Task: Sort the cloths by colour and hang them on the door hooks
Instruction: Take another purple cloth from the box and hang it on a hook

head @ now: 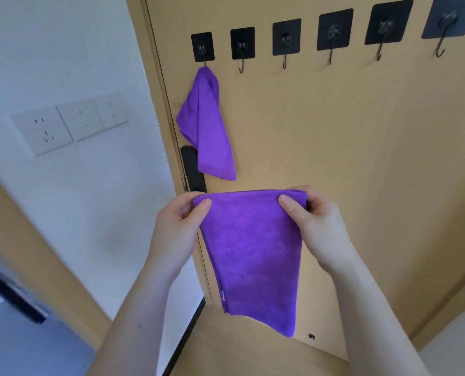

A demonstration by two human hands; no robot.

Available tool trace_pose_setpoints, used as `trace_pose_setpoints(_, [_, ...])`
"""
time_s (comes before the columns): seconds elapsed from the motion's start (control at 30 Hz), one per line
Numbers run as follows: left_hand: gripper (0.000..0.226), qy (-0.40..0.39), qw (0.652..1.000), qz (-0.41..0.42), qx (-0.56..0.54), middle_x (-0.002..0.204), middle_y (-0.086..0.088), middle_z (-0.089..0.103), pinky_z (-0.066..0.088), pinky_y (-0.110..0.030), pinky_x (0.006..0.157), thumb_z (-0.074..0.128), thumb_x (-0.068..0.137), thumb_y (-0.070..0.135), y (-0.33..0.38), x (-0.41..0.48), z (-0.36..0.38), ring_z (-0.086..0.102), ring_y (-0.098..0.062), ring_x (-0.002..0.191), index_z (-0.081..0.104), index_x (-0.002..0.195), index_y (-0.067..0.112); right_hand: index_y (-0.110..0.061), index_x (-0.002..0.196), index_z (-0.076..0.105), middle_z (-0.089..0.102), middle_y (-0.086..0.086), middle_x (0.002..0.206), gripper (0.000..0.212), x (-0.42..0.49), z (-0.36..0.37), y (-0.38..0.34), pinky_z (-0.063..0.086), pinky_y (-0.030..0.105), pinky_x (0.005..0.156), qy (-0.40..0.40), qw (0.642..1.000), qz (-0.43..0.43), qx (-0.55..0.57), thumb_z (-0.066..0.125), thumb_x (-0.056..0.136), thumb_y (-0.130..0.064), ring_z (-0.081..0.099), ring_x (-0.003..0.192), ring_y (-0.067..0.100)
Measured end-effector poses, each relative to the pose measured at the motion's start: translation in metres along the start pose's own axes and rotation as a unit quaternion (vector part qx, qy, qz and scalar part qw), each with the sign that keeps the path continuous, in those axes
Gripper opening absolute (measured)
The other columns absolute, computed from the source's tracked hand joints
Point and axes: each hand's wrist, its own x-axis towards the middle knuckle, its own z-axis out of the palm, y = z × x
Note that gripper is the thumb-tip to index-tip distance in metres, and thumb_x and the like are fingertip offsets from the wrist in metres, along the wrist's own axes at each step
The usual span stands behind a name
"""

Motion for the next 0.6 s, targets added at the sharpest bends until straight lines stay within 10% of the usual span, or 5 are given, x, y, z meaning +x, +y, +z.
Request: trace_pose_setpoints(0.6, [0.036, -0.082, 0.996, 0.039, 0.022, 0.098, 0.016, 0.073, 0.053, -0.02, 0.072, 0.052, 0.104, 0.009, -0.033, 0.132, 0.006, 0.068, -0.009, 0.096, 0.075, 0.098, 0.037, -0.016, 0.084, 0.075, 0.073, -0.005, 0.077, 0.008, 0.099, 0.051, 0.005, 0.051, 0.017, 0.061, 0.028, 0.999, 0.013, 0.011, 0.075, 0.091, -0.018, 0.067, 0.07, 0.006])
